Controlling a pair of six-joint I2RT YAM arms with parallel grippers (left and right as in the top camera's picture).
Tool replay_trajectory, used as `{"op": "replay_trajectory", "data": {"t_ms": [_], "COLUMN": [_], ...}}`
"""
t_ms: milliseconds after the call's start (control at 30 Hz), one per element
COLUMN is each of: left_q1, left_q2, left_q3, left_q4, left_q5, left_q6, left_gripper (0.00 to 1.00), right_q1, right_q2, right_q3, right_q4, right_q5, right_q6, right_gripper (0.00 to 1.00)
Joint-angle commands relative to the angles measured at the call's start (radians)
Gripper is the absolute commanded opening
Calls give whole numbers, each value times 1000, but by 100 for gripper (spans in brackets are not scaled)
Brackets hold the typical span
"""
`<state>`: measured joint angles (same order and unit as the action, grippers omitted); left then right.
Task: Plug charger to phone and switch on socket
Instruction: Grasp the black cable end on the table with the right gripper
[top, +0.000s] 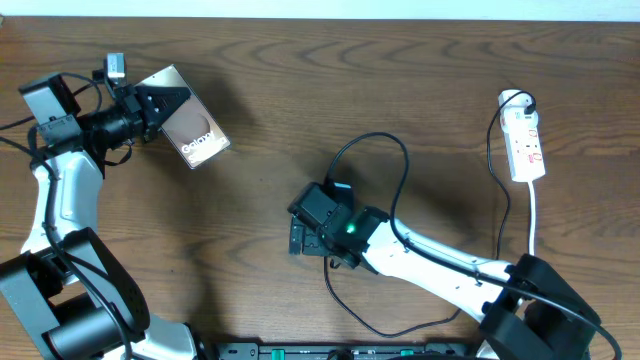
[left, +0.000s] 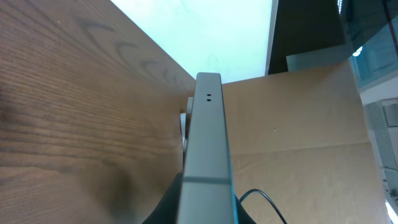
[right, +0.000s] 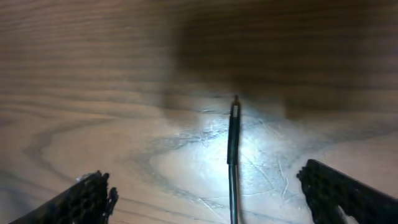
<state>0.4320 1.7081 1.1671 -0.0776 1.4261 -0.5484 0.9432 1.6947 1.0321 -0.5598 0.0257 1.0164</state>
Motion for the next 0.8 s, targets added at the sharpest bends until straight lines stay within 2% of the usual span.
{"op": "replay_trajectory", "data": {"t_ms": [0, 367, 567, 767], "left_q1": [5, 5, 5, 5], "left_q2": [-19, -19, -19, -19], "left_q3": [6, 6, 6, 6], "left_q4": [5, 5, 5, 5], "left_q5": [21, 20, 20, 20], "left_q6": [14, 14, 14, 14], "left_gripper": [7, 7, 7, 8], "right_q1": [7, 8, 20, 33], "right_q2": [8, 8, 50, 135], "right_q3": [5, 13, 19, 101], "right_q4": [3, -84, -75, -124], "right_q5": [32, 16, -18, -17], "right_q6": [14, 125, 123, 85], "right_gripper": [88, 85, 85, 83]}}
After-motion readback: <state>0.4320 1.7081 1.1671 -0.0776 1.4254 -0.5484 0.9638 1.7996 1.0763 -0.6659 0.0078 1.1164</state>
